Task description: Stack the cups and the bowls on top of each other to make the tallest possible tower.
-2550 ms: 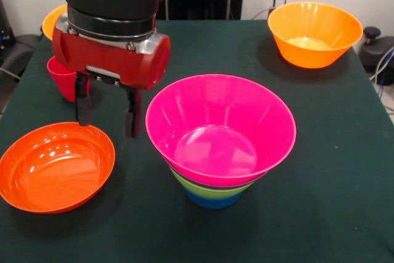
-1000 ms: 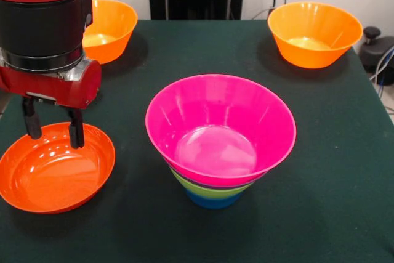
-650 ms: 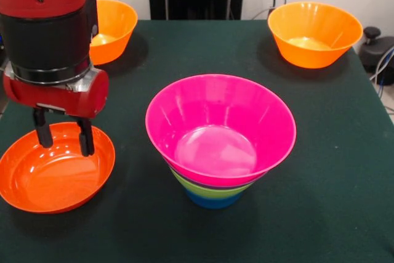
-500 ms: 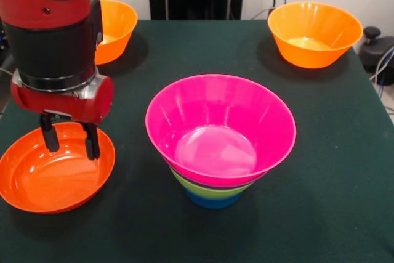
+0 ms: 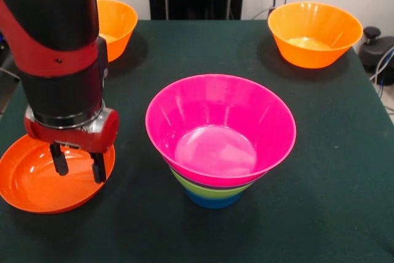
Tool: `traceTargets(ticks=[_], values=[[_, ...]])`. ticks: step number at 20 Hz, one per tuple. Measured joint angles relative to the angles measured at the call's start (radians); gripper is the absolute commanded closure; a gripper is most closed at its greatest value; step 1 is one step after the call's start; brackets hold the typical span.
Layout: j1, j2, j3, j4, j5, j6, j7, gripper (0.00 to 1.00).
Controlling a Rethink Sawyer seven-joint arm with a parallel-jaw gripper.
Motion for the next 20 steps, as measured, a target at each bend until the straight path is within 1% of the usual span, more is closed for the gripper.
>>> traceTargets(ticks=[4, 5, 7, 12, 13, 20], values=[[-0.007, 0.034, 0.008, -0.032, -0.001, 0.002, 0.0, 0.0], [-0.012, 0.054, 0.013, -0.055, -0.002, 0.008, 0.0, 0.0], [-0.017, 0.068, 0.018, -0.071, -0.003, 0.012, 0.0, 0.0], [-0.032, 0.131, 0.033, -0.145, -0.004, 0.029, 0.0, 0.0], [-0.036, 0.152, 0.034, -0.166, -0.005, 0.029, 0.0, 0.0], [-0.037, 0.203, 0.034, -0.215, -0.007, 0.031, 0.0, 0.0]])
